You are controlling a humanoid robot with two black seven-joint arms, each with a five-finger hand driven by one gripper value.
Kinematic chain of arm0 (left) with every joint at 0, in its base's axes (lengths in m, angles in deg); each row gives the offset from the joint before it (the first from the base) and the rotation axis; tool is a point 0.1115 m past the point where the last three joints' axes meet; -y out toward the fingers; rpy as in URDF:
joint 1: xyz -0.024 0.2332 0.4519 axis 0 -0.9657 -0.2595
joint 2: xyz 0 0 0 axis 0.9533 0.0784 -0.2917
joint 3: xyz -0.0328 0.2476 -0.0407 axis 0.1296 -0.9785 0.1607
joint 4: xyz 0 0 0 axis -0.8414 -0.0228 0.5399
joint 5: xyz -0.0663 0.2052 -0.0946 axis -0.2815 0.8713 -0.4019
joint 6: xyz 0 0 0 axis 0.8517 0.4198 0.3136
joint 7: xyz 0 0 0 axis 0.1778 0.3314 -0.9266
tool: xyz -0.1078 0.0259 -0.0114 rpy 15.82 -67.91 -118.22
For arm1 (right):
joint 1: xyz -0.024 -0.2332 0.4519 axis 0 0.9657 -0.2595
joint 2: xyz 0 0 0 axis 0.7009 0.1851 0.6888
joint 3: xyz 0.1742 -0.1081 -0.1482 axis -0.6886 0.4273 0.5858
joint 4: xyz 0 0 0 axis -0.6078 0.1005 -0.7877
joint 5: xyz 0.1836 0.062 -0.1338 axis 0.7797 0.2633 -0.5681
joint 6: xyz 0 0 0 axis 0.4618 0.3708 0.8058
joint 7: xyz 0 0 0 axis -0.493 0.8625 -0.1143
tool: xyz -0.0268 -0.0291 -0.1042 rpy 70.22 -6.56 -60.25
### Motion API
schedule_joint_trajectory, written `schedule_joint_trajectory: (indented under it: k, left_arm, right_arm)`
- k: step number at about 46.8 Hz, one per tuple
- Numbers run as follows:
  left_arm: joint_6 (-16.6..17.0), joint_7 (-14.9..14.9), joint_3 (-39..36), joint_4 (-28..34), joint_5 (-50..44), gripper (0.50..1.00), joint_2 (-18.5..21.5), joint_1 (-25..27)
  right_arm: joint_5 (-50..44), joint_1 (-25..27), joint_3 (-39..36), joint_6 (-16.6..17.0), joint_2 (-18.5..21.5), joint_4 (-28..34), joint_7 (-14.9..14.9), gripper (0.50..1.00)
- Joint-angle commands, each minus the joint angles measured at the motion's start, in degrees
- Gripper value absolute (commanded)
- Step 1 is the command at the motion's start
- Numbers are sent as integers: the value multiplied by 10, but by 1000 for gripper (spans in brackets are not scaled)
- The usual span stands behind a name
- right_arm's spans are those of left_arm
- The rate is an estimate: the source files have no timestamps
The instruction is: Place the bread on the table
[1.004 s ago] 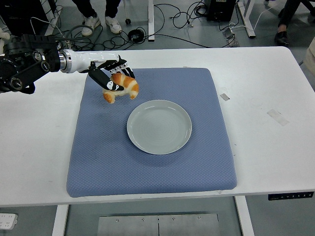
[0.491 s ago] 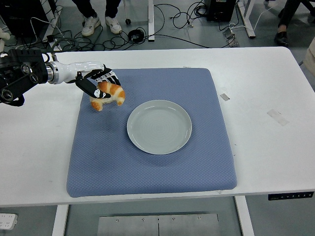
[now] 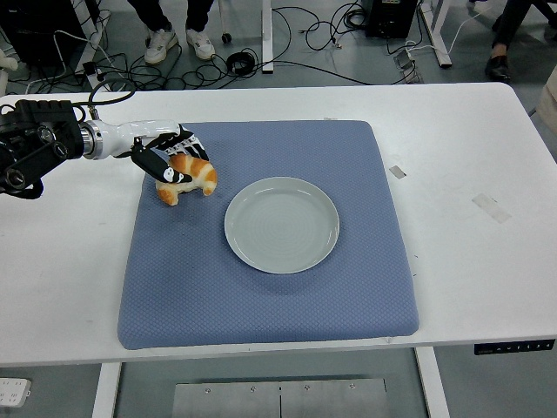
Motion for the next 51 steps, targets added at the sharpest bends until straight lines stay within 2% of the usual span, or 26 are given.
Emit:
schedule_joint_trajectory:
  k: [1,9,22,38,51]
  left_arm:
    - [0,0,0,0,0,672,-1,-2]
    - [0,0,1,0,-1,708,-1,-6]
    - [1,0,3,0,-2,799,1,-5]
    - [0,0,60,0,-29,910,3,1]
    - [1,0,90,-1,-135,922,3,8]
  right_arm:
    - [0,0,0,0,0,0,1,1000]
    - [0,0,0,0,0,1,0,1000]
    - [0,0,0,0,0,0,0,1000]
    - [-1,0,0,0,0,0,0,1000]
    - [-1,0,-1,0,0,0,1,1000]
